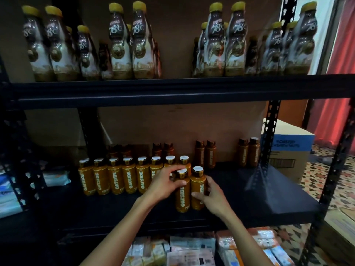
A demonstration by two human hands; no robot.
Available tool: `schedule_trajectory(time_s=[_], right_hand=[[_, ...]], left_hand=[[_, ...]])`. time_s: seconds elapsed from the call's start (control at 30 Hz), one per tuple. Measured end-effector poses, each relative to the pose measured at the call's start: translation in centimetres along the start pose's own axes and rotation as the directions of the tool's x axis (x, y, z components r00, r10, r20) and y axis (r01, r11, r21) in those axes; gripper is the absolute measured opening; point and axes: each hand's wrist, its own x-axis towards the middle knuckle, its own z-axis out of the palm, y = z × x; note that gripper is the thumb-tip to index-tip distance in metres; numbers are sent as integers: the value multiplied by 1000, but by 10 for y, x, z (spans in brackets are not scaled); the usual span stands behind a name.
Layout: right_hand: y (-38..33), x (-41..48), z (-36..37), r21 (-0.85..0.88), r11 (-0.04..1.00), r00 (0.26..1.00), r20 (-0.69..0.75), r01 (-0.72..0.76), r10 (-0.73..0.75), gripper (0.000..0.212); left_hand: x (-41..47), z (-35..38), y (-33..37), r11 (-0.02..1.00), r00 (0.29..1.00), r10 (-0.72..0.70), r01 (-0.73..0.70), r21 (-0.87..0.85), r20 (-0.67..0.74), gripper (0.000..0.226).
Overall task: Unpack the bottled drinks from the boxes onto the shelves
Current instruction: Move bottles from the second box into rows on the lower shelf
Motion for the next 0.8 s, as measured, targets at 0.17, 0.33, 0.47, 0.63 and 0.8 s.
schedule_trajectory(time_s=[0.17,0.33,0.47,0.63,0.8], right_hand=[[12,1,-27,-12,1000,999,-41,-13,12,63],[28,-1,-50,-23,999,989,-143,-38,35,66],[40,3,-56,-95,994,982,-187,-57,39,69],[40,14,-60,-162,984,986,-159,-66,40,58],[41,26,-54,-167,983,981,-190,-69,37,52]], left_hand=[[13,23,16,998,999,37,-38,48,33,58],[30,47,35,996,997,48,-52,69,62,66],[38,55,42,979,993,67,-84,184,97,52],[54,53,36,734,954,298,-236,637,11,54],[72,53,35,609,932,362,-247,753,13,50]])
